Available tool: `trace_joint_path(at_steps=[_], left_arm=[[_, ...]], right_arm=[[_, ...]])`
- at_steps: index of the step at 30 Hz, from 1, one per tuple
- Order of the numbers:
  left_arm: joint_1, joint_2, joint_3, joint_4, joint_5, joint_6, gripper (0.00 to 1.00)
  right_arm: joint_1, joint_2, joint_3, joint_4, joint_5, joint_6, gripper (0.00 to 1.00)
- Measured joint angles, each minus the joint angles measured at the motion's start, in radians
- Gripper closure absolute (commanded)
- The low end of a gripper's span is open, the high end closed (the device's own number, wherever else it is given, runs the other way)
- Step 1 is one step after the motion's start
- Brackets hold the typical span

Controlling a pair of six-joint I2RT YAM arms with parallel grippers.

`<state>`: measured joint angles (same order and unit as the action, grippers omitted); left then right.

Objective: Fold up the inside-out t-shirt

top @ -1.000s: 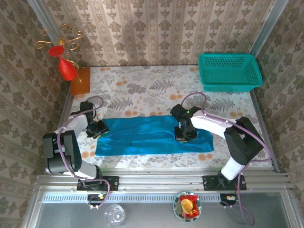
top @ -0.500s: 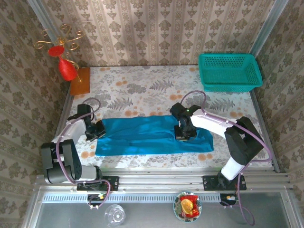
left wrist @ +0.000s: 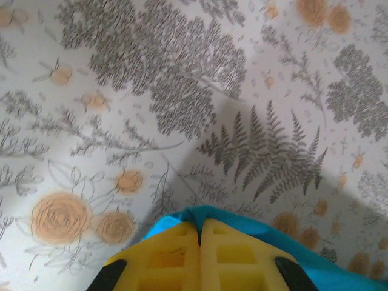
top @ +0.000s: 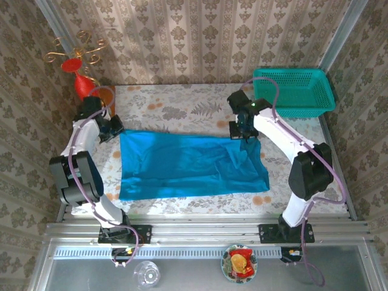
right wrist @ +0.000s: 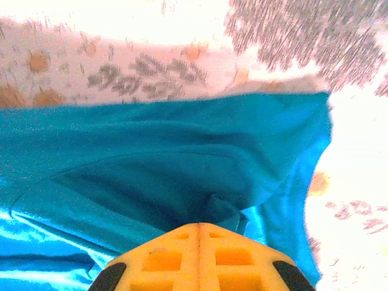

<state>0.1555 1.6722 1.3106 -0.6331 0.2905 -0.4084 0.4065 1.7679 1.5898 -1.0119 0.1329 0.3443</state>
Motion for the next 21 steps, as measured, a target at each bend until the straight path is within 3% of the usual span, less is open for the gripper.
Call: trace_joint_path(at_steps=[4,10,21], left_arm=[[0.002,0.044,0.046,-0.023,0.016,0.010,1.00],[0.003,0.038,0.027,-0.047,0.019,0.021,1.00],[0.025,-0.165,-0.412,-0.005,-0.033,0.011,0.97]], right_arm=[[0.004,0.033,0.092,-0.050,0.032,-0.048,1.00],[0.054,0.026,0.062,-0.109,0.019,-0.084,1.00],[0.206,-0.005,-0.317,-0.109,-0.079,-0.009,1.00]])
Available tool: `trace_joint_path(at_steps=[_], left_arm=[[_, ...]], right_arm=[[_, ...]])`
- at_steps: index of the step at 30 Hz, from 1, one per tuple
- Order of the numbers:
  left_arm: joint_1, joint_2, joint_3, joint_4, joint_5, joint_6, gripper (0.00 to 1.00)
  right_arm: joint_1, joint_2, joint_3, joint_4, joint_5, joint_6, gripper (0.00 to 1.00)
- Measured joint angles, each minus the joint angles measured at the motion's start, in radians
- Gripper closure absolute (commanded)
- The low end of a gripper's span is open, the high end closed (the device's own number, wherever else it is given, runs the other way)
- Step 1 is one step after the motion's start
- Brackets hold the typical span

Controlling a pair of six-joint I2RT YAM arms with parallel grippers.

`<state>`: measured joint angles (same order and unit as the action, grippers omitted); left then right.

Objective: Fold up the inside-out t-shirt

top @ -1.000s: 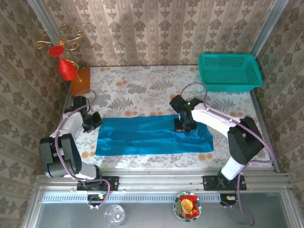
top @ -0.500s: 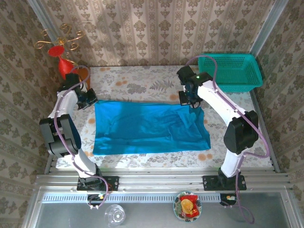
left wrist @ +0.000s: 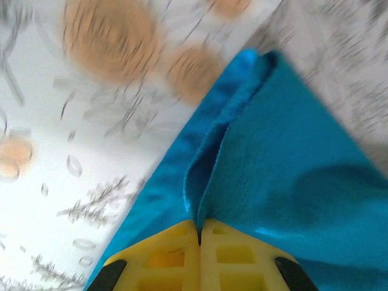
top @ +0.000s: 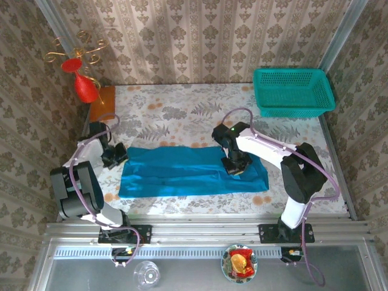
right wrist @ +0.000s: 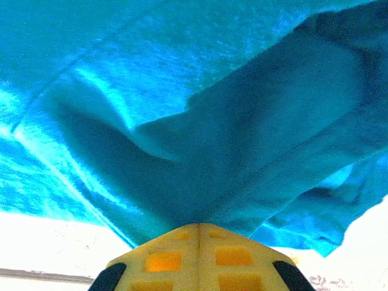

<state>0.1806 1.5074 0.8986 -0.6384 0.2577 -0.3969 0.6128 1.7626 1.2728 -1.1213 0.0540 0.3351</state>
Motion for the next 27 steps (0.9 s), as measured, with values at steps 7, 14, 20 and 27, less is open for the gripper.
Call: trace_joint_path(at_steps=[7,14,20,27], left_arm=[[0.009,-0.039,-0.119,0.035,-0.027,-0.024,0.93],[0.024,-0.099,-0.133,0.051,-0.053,-0.042,0.77],[0.020,-0.174,-0.119,0.038,-0.061,-0.045,0.72],[-0.121,-0.230,-0.074,0.035,-0.041,-0.045,0.72]], right_arm=[[0.000,0.000,-0.044,0.038,-0.014,0.047,1.00],[0.006,-0.032,-0.053,0.101,-0.136,0.068,0.63],[-0.047,-0.155,-0.057,0.125,-0.190,0.092,0.57],[-0.302,-0.217,-0.107,0.178,-0.142,0.110,0.54]])
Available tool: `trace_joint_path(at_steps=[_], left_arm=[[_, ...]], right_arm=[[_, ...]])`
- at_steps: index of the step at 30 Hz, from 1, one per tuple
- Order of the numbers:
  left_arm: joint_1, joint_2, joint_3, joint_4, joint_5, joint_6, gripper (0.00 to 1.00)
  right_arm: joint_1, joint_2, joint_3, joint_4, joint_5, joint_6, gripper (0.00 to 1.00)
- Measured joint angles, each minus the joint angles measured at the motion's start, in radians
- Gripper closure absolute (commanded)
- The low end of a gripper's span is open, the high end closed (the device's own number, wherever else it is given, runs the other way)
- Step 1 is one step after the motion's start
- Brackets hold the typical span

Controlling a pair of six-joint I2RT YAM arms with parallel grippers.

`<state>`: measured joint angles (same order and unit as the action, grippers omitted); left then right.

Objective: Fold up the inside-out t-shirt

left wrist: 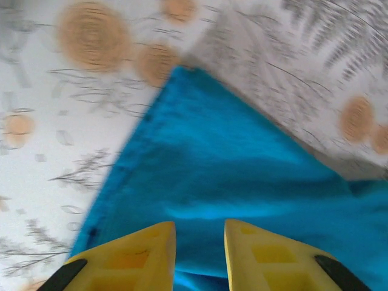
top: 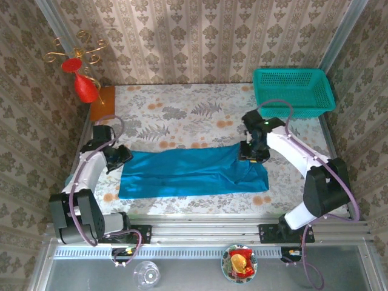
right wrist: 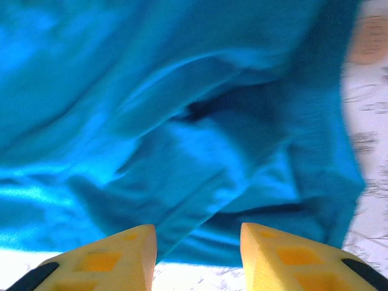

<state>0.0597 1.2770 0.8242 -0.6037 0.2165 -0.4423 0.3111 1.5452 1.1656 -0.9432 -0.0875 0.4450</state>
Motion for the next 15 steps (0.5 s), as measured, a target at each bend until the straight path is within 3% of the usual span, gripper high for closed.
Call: trace_joint_path(at_steps=[4,9,13,15], left_arm=[[-0.128,0.031,0.002,0.012,0.025,-0.012,0.72],[-0.190,0.135,0.002,0.036,0.041,-0.026,0.72],[-0.199,0.183,0.002,0.037,0.041,-0.026,0.72],[-0.198,0.190,0.003,0.038,0.037,-0.026,0.73]], right_arm=[[-0.118,0.033,-0.046,0.060,-0.039,-0.011,0.43],[-0.146,0.126,-0.047,0.146,-0.124,-0.030,0.42],[-0.153,0.179,-0.047,0.187,-0.161,-0.041,0.56],[-0.154,0.183,-0.051,0.193,-0.164,-0.046,0.73]])
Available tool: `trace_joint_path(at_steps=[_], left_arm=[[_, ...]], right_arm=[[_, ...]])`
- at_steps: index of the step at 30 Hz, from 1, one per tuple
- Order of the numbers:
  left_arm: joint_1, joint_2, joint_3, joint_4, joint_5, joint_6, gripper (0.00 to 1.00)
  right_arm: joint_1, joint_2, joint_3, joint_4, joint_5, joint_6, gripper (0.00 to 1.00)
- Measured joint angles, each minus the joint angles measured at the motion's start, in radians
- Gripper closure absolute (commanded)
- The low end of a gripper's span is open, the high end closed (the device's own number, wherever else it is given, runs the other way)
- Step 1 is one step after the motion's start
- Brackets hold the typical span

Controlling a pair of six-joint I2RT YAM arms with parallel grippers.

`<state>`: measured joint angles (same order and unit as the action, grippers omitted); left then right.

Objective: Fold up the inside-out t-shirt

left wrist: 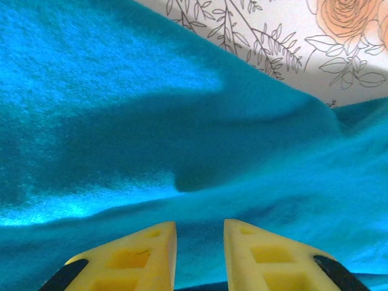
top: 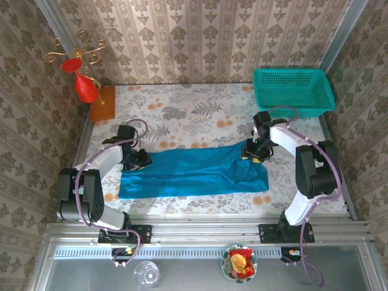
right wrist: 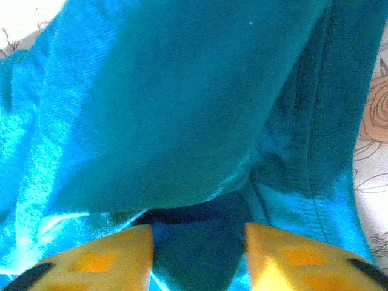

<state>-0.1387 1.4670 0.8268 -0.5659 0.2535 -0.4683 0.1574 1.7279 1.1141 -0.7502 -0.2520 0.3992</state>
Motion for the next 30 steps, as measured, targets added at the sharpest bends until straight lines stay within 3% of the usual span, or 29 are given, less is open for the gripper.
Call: trace_joint_path(at_steps=[3,5,14,15,18,23,30], left_arm=[[0.001,0.010,0.013,0.000,-0.005,0.001,0.73],[0.003,0.015,0.021,0.005,-0.008,0.001,0.74],[0.072,0.072,0.032,0.032,-0.008,0.015,0.75],[0.082,0.082,0.032,0.033,-0.006,0.018,0.75],[0.101,0.096,0.032,0.034,0.001,0.027,0.74],[0.107,0.108,0.036,0.036,0.013,0.051,0.74],[0.127,0.109,0.042,0.036,0.020,0.067,0.74]], right_arm=[[0.000,-0.018,-0.018,-0.002,0.007,0.003,0.92],[0.000,-0.053,-0.043,-0.012,0.016,0.016,0.99],[0.027,-0.393,-0.206,-0.119,0.072,0.134,1.00],[0.030,-0.429,-0.225,-0.126,0.077,0.153,0.98],[0.031,-0.481,-0.262,-0.125,0.084,0.187,0.74],[0.031,-0.360,-0.227,-0.061,0.073,0.154,0.48],[0.030,-0.127,-0.111,0.022,0.087,0.038,0.44]])
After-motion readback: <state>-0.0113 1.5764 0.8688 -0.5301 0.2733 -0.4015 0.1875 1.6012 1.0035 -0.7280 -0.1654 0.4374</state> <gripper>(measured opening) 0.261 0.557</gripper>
